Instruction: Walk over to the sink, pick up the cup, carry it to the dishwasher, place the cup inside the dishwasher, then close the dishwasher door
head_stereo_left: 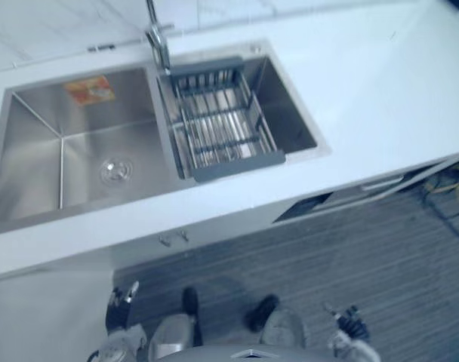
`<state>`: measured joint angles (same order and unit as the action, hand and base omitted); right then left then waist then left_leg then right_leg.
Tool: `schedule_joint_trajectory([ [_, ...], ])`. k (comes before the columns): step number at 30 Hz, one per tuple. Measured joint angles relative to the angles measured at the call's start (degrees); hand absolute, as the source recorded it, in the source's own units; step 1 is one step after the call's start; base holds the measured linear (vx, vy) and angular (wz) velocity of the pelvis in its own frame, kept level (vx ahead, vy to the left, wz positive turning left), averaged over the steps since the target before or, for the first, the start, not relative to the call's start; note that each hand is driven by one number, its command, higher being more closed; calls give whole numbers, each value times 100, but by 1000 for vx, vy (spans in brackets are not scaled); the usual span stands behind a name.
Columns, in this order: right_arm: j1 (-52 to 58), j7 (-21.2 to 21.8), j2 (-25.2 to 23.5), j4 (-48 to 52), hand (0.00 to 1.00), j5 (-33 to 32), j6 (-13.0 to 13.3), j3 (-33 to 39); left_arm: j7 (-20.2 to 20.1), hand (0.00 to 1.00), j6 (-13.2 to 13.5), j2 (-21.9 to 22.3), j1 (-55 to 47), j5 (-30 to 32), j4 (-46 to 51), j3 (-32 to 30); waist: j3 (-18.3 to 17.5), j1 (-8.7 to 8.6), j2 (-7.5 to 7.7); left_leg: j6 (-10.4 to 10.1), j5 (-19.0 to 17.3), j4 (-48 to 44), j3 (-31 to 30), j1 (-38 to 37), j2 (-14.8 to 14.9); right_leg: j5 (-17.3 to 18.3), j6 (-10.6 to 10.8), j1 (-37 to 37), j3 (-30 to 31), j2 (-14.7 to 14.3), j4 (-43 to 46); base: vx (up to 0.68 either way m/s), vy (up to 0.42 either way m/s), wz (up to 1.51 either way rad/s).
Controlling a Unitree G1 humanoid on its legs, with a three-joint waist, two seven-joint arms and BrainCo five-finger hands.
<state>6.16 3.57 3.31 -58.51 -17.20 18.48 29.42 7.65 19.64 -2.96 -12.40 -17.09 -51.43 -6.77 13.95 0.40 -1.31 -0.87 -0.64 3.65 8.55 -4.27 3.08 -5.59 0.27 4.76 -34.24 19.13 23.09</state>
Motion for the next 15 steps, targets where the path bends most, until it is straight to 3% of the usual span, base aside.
schedule_joint_trajectory([
  [1,51,-6,-185,-6,0,160,-5,-7,50,0,-31,5,86,127,-113,39,-133,-42,25,52,16,-68,-175,11,98,245,252,-4,621,-418,-185,82,-79,53],
  [2,52,-13,-306,-12,0,199,3,-88,82,0,-51,-43,275,274,-227,62,-164,-109,23,20,57,-80,-420,74,205,653,310,-170,1254,-1013,-743,63,-116,76],
  [3,54,-14,-324,-21,0,200,11,-158,81,0,-53,-59,381,355,-267,62,-174,-139,43,5,90,-78,-557,125,209,769,317,-264,1549,-1277,-1096,27,-154,104],
  [4,55,-29,-328,-55,0,183,20,-186,65,0,-54,-102,559,508,-335,53,-233,-175,162,-27,173,-43,-747,232,81,788,344,-428,2043,-1596,-1746,1,-164,98],
  [5,63,-36,-329,-96,0,180,47,-176,37,0,-52,-98,635,614,-348,-6,-310,-190,413,-31,259,63,-856,283,-153,739,247,-512,2237,-1630,-1953,-1,-179,80],
  [6,29,-40,-302,-105,0,181,48,-165,24,0,-57,6,698,673,-469,-81,-336,-151,381,-42,259,134,-879,244,-181,828,260,-565,2232,-1567,-1981,15,-106,37],
  [7,45,-37,-272,-79,0,178,140,-152,0,0,-51,145,653,820,-570,-200,-378,-131,251,-72,219,134,-840,194,-152,884,295,-595,2464,-1582,-1928,43,-34,6],
  [11,196,50,-334,-67,0,136,116,-250,-50,0,-37,326,549,1079,-660,-259,-601,-63,162,-120,207,136,-487,-36,-105,989,267,-898,2373,-1602,-2024,30,-32,9],
  [15,230,182,-488,-74,0,195,73,-502,-39,0,-7,341,536,1046,-658,-446,-788,-34,252,-111,213,136,-470,-53,-156,993,282,-981,2291,-1547,-2087,6,1,8],
])
